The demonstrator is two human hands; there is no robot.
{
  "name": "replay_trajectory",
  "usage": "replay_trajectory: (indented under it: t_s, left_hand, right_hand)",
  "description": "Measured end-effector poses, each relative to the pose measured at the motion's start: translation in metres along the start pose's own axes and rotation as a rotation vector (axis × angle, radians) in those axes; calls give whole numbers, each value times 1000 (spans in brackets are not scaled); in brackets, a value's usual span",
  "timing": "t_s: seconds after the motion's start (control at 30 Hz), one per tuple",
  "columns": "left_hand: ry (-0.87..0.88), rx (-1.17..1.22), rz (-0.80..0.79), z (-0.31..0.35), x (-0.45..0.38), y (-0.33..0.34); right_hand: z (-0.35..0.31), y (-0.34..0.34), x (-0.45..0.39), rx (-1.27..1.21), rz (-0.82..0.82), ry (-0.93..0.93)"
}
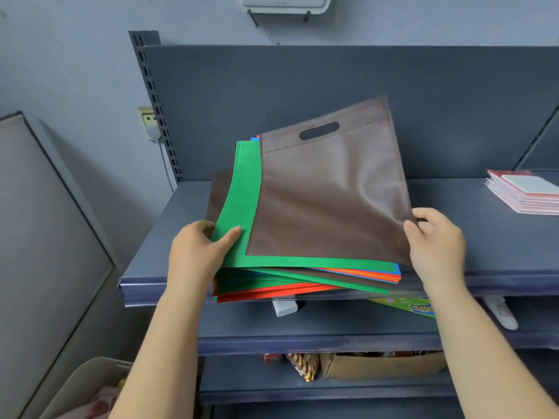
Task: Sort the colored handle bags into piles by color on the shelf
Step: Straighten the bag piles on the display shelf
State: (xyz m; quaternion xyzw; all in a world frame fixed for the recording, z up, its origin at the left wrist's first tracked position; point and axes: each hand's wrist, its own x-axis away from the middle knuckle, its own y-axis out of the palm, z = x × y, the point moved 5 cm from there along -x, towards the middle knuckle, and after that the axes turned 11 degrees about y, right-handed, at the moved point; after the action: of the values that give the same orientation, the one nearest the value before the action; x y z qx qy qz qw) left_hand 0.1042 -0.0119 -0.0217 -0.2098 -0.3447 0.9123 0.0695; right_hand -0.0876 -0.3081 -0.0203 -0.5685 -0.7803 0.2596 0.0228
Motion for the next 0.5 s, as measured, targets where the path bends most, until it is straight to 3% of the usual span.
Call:
replay_trajectory:
  t_s: [0.2, 0.5]
  left_hand:
    - [-6, 11, 29, 4, 3, -13]
    - [45, 30, 168, 18, 33, -49]
  right_hand:
    - [11, -2, 10, -300, -4, 134]
    - [8, -29, 30, -453, -47, 173]
